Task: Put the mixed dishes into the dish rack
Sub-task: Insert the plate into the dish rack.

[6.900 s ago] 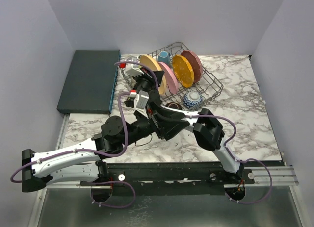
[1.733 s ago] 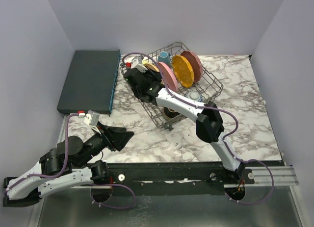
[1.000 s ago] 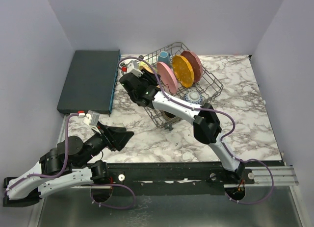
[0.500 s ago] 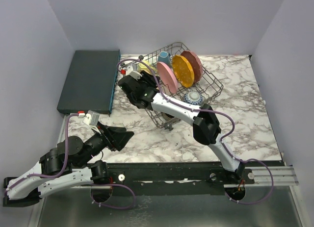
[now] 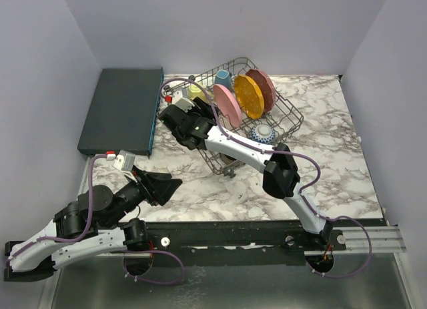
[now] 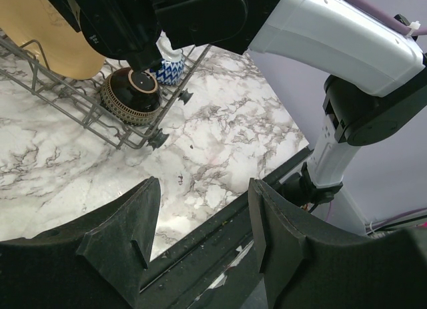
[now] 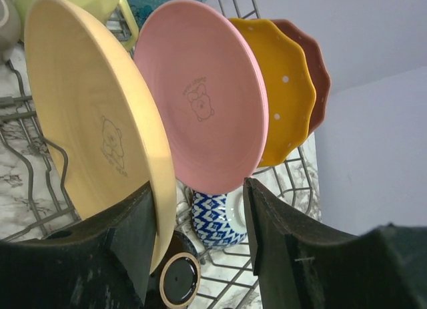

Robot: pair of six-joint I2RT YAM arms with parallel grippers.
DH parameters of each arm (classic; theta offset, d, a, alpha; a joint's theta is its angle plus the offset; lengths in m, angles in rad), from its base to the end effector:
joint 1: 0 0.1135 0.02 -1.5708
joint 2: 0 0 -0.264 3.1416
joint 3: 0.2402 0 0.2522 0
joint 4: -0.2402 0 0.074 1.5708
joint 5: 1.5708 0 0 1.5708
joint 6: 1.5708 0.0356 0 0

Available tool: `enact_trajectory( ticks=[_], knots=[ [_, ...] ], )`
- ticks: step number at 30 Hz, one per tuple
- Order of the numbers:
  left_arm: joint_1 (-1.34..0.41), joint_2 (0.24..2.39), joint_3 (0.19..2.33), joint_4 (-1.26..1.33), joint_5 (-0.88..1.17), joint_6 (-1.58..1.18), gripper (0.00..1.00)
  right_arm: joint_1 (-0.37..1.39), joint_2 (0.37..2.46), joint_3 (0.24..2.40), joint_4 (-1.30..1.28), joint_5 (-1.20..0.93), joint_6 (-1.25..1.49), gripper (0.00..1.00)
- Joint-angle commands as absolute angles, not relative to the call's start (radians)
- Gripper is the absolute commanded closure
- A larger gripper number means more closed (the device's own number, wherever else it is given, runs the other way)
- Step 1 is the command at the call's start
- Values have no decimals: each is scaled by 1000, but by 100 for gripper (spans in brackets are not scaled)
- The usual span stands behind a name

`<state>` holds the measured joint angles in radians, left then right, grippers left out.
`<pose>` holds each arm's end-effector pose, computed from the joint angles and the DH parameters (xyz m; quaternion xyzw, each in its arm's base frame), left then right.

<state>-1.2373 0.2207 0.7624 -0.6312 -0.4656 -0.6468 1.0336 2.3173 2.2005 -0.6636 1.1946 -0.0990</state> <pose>0.0304 -0.0389 0.3395 0.0600 0.7323 -0.4309 0.5239 0.2902 0.4225 0.2771 -0.2267 0.7602 -0.3200 0.5180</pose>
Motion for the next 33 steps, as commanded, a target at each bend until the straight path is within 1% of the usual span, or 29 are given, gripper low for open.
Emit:
enact_trajectory(
  ticks=[1,4,10,25,33],
  knots=[
    [-1235,227,766,-652,-494,-650,39,1042,2326,2243,-783,1153,21,43],
    [-1235,229,764,-651,-495,-650,39,1042,2324,2263,-852,1109,100,42],
    [-1235,235,765,-653,-497,-650,39,1042,2308,2261,-898,1062,161,41],
    [-1236,242,767,-658,-505,-650,39,1056,2239,2246,-909,1002,200,40],
    [-1236,244,767,-660,-511,-652,39,1065,2169,2195,-915,934,250,38]
  ],
)
